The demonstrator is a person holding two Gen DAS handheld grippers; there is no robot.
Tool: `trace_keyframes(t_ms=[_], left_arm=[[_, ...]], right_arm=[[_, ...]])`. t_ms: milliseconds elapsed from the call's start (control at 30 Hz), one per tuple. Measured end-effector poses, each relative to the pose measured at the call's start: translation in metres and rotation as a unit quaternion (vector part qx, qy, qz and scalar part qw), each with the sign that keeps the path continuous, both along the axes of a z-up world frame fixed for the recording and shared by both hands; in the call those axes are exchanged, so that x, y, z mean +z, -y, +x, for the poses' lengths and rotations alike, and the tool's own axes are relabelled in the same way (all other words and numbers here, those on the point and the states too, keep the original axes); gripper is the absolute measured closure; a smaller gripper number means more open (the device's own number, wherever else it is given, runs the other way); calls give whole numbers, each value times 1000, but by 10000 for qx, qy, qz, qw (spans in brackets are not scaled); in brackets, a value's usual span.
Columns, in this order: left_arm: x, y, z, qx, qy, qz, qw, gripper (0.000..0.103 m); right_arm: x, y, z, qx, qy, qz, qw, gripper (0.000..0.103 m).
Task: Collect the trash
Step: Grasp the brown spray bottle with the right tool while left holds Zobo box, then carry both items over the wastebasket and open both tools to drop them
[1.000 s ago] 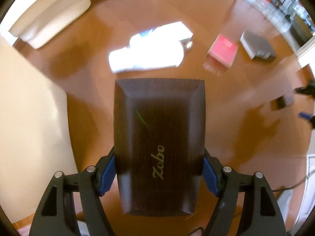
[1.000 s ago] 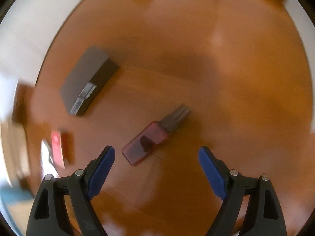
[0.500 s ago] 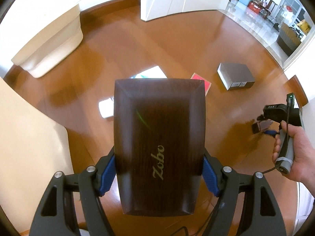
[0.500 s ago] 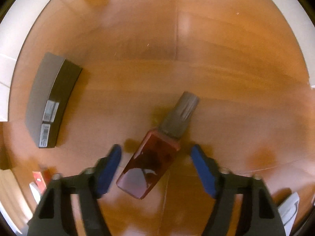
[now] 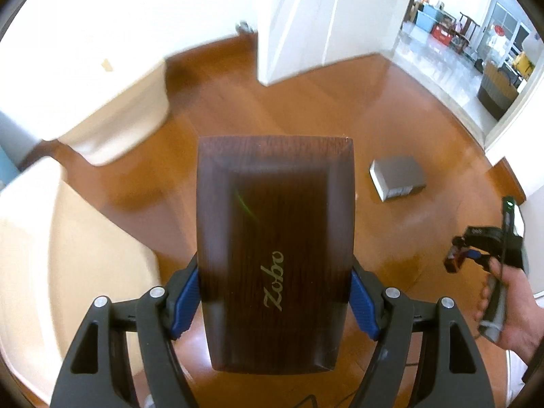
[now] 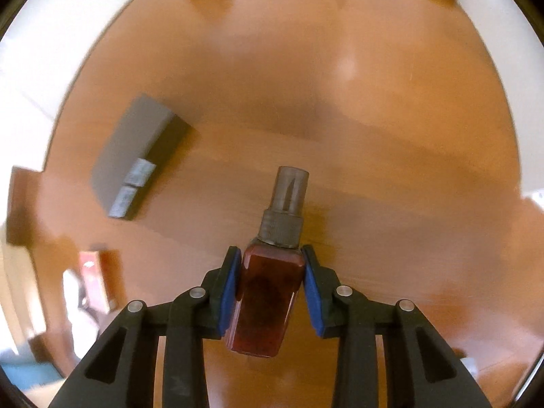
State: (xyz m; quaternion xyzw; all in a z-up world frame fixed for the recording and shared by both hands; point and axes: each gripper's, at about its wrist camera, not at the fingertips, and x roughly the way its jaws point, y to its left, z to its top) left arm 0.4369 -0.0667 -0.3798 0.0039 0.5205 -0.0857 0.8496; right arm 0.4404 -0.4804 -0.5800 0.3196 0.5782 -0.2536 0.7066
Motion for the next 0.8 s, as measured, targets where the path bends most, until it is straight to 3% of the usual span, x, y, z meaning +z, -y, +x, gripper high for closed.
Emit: trace_keyframes(t_ms=[233, 400, 567, 800], left_arm=[[84, -46, -12, 203, 496, 527, 9972, 29], [133, -113, -18, 542, 737, 960, 9912, 29], [131, -171, -21, 1016, 622, 1088, 9869, 29], [78, -231, -10, 1750, -123, 774, 9814, 29]], right_arm=[[114, -20, -5, 467, 625, -185, 9968, 67], [196, -50, -8, 786, 1074, -221, 9909, 67], [254, -91, -13, 1311, 1338, -320, 9818, 67], [303, -148, -19, 1878, 1497, -320, 9702, 67]])
